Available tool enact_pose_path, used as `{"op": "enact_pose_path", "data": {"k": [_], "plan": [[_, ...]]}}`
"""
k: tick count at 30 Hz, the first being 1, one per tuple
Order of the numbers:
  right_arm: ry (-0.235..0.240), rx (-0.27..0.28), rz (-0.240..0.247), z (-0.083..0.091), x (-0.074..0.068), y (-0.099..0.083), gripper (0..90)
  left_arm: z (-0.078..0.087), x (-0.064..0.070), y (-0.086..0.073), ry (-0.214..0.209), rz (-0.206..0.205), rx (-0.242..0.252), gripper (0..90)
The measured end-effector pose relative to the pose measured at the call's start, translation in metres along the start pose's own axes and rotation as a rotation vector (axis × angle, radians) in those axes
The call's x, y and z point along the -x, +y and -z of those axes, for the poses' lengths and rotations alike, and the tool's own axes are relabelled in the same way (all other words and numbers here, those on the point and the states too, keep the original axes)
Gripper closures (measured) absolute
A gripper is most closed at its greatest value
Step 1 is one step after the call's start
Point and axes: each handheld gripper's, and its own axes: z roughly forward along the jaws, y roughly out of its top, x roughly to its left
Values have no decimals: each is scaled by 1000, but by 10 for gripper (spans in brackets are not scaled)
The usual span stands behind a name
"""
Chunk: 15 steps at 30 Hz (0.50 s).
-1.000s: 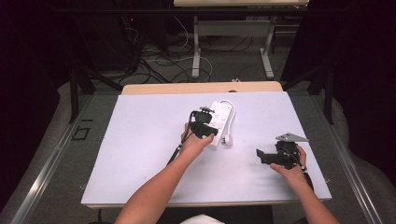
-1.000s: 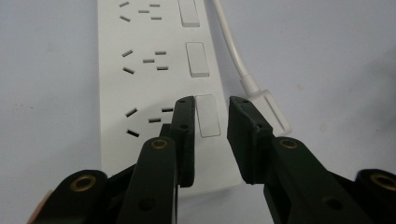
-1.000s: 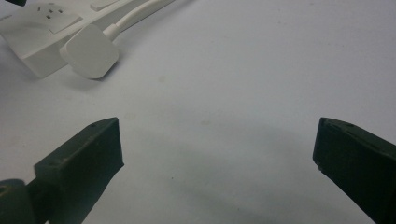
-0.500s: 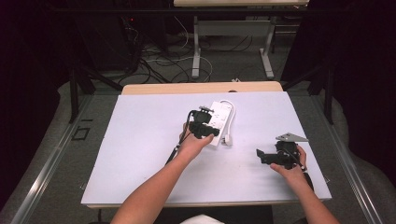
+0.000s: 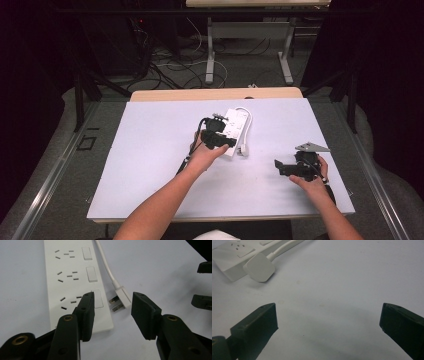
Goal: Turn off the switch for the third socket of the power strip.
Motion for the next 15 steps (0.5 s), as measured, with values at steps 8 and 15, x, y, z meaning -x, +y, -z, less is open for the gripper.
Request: {"op": "enact_pose_path", "data": {"k": [8,15], "plan": [[1,3,-1,0,0,0,10,9,1,-3,26,-14,22,458],[1,2,2,0,0,0,9,20,-4,-5,15,-13,45,411]]}}
